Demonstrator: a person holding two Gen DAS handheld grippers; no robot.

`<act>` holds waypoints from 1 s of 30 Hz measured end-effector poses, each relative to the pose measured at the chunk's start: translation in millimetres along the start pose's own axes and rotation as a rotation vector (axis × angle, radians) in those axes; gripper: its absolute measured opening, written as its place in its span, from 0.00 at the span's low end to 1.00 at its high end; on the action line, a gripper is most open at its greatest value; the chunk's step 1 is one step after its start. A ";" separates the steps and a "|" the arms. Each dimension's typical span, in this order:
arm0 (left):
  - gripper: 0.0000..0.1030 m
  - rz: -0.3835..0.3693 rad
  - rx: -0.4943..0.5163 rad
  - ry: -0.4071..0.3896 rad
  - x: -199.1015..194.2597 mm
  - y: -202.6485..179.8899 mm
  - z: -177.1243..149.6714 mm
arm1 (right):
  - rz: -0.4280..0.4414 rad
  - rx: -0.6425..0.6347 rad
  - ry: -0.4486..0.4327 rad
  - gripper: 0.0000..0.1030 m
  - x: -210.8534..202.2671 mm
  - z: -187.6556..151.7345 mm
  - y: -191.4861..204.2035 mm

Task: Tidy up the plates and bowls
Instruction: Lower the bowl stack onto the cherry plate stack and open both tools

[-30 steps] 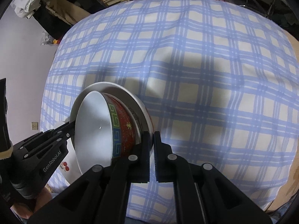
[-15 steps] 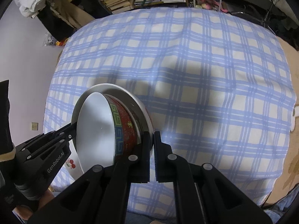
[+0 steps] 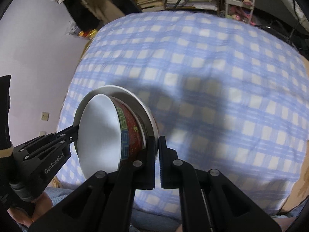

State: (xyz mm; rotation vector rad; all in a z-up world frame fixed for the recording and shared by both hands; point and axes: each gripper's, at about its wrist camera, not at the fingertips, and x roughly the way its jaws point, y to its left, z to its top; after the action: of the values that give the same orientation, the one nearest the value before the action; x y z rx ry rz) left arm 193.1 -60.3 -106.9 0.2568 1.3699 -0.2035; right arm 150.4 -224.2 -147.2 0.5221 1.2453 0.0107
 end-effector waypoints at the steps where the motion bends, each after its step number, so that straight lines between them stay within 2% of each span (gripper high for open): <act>1: 0.04 -0.004 -0.019 0.005 3.1 6.6 -2.5 | 0.000 -0.011 0.009 0.08 6.4 -2.9 7.0; 4: 0.04 -0.009 -0.090 0.060 23.3 32.6 -16.8 | -0.008 -0.042 0.036 0.08 25.1 -11.7 22.8; 7: 0.04 0.005 -0.101 0.080 36.4 43.9 -29.2 | 0.002 -0.050 0.085 0.08 47.6 -20.9 31.8; 10: 0.04 -0.016 -0.135 0.108 50.5 56.5 -37.7 | -0.002 -0.049 0.109 0.08 63.4 -27.8 35.0; 14: 0.04 -0.021 -0.148 0.092 58.0 63.2 -41.8 | -0.016 -0.079 0.064 0.08 68.6 -30.5 42.8; 19: 0.05 -0.044 -0.148 0.059 58.2 65.9 -44.7 | -0.013 -0.107 0.060 0.08 68.7 -25.3 44.1; 22: 0.11 -0.024 -0.133 0.024 56.4 66.2 -48.1 | 0.018 -0.089 0.073 0.08 68.0 -23.8 39.2; 25: 0.12 -0.029 -0.132 0.012 55.6 68.0 -49.8 | 0.044 -0.070 0.080 0.08 68.1 -23.4 35.1; 30: 0.14 -0.031 -0.138 -0.009 51.4 70.3 -50.6 | 0.038 -0.093 0.039 0.08 58.8 -25.6 36.7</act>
State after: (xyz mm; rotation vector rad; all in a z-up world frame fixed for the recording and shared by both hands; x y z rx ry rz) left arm 175.8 22.2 -162.1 0.1192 1.3735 -0.1353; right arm 156.9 -165.5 -191.5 0.4662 1.2662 0.1107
